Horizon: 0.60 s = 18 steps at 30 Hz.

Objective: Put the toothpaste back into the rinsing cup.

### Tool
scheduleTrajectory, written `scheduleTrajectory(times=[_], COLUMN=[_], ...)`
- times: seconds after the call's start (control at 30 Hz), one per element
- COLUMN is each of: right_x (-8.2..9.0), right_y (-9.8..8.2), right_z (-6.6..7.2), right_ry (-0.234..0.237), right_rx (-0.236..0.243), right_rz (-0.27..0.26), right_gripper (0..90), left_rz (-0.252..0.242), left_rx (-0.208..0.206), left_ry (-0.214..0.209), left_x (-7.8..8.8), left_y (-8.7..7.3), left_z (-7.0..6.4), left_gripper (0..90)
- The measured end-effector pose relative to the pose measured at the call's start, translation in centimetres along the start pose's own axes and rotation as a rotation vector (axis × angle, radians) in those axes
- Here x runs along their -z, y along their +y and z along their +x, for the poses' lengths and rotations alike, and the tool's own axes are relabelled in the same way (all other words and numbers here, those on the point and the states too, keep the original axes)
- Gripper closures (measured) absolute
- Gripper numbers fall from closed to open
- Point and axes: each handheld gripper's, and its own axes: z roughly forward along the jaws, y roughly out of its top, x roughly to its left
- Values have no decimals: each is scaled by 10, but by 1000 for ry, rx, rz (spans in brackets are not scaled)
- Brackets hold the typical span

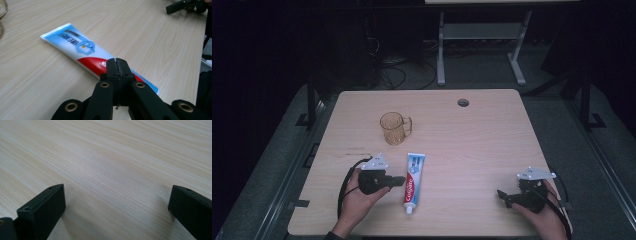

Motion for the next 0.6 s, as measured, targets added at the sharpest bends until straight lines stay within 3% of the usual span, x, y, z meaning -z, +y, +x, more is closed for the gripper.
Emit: scheduleTrajectory(times=[0.6], right_x=[-1], right_y=[1], right_z=[0], right_ry=[3], right_rx=[3], right_rz=[0], right_gripper=[5], left_rz=[52], left_rx=[-49], left_ry=[-69], left_x=[-37], left_y=[13], left_z=[-19], left_gripper=[900])
